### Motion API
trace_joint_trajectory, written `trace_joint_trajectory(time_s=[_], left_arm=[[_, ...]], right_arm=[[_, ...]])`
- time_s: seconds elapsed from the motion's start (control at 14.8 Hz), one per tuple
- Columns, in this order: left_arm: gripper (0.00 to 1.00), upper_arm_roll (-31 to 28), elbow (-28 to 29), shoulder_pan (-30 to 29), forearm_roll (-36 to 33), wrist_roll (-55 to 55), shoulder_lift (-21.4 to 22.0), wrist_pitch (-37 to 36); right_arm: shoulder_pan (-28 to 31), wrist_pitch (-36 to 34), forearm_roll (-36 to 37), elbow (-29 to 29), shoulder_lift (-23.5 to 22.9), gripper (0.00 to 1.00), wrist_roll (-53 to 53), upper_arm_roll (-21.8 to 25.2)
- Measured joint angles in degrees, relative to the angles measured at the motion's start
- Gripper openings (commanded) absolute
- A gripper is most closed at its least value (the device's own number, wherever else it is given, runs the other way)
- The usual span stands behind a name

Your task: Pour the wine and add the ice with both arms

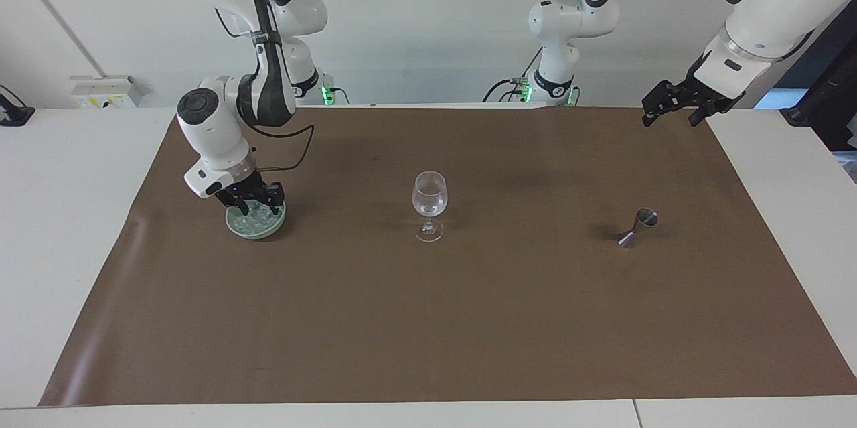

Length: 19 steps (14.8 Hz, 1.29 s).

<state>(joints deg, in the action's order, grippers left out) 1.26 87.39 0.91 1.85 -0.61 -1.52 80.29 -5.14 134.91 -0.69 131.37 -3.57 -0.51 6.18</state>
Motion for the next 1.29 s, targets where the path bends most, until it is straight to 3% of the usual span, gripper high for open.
trace_joint_trajectory(time_s=[1.29], left_arm=[[1.0,0.1,1.2,0.4,0.1,-0.6,1.6,3.1]], right_arm=[[0.2,0.4,0.0,-0.2,0.1,0.63,0.1,0.1]])
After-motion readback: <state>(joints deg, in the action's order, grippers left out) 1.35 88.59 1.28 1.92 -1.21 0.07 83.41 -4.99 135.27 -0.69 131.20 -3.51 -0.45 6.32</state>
